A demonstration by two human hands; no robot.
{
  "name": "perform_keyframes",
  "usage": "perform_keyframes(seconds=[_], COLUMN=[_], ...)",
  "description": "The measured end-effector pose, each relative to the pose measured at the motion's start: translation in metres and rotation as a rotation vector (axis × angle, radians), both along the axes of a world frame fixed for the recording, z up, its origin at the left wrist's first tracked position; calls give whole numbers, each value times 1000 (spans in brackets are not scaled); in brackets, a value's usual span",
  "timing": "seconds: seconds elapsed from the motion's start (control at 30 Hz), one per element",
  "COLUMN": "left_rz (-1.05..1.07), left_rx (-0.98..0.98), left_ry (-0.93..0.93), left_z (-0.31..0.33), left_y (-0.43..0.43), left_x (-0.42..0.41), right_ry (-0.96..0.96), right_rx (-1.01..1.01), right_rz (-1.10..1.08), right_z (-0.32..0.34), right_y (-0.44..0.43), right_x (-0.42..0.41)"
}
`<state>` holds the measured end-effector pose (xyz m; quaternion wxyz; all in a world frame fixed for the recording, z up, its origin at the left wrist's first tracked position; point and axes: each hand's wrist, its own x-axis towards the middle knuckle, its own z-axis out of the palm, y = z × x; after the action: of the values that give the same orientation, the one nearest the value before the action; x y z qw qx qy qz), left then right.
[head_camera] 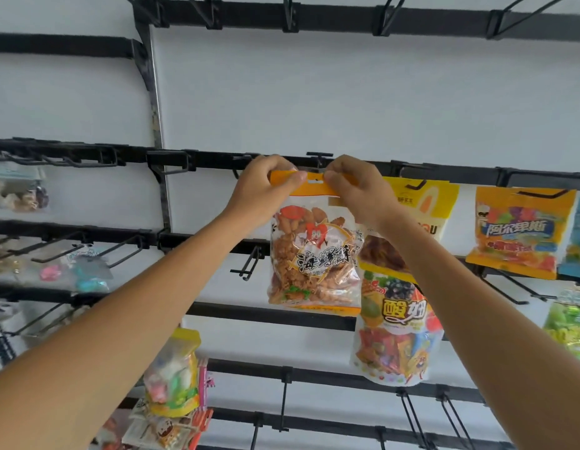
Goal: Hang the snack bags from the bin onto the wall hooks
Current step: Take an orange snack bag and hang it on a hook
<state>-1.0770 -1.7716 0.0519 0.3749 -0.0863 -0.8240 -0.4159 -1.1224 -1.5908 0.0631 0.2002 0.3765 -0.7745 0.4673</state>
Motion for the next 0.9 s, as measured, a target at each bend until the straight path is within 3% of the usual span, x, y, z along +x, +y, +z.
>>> perform_keyframes(seconds=[0.33,0.57,0.9], left_rz=[-178,-148,-25], left_rx=[271,277,210], left_ry=[19,-2,-5], left_z=[8,3,-3], left_y=[11,12,11], left_x=[-8,-11,-37], right_ry=[-25,-118,-28], right_rx=[-90,-91,-7], right_rz=[82,90,-131], right_z=[3,0,-8], right_y=[2,0,-10], right_x=[-11,-17,-41])
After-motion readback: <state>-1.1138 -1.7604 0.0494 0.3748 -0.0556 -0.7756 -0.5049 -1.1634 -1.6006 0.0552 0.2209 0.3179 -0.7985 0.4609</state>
